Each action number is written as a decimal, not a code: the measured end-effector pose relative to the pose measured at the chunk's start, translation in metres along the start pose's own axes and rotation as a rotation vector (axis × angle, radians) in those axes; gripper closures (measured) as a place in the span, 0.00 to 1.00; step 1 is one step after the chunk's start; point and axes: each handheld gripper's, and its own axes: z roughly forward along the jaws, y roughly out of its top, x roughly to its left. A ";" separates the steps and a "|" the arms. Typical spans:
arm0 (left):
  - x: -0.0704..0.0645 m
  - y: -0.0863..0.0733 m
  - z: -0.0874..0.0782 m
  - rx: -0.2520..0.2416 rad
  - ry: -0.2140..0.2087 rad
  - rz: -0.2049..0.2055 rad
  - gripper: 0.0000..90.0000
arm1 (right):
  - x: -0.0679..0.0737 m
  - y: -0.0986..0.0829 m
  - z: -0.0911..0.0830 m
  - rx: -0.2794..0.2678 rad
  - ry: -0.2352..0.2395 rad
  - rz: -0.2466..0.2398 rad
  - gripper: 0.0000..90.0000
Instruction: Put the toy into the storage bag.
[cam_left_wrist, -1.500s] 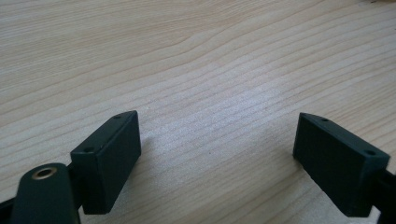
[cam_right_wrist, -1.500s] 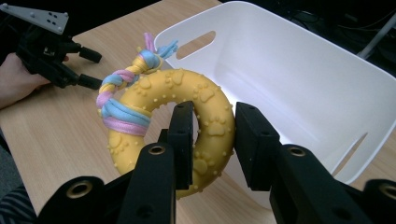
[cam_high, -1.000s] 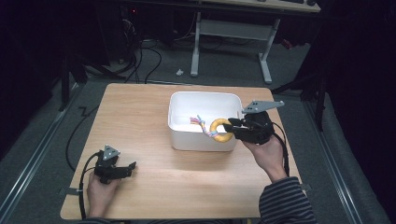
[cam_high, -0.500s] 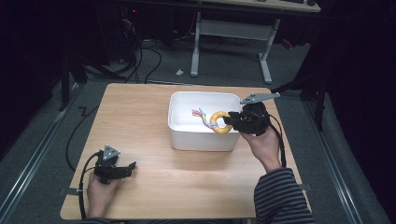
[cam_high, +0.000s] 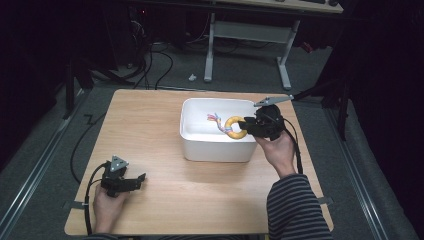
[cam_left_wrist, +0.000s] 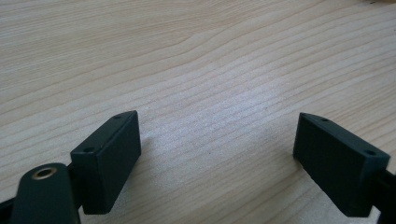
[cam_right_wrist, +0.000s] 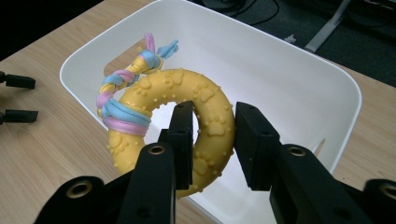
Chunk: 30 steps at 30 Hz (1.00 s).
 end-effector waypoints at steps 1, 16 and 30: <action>0.000 0.000 0.000 0.000 0.000 0.000 0.17 | 0.000 0.000 0.001 0.004 -0.003 -0.001 0.77; 0.000 0.000 0.000 0.000 0.000 0.000 0.17 | -0.008 -0.003 0.018 0.050 -0.029 0.028 0.77; 0.000 0.000 0.000 0.003 0.001 0.003 0.17 | -0.009 -0.009 0.031 0.088 -0.034 0.036 0.77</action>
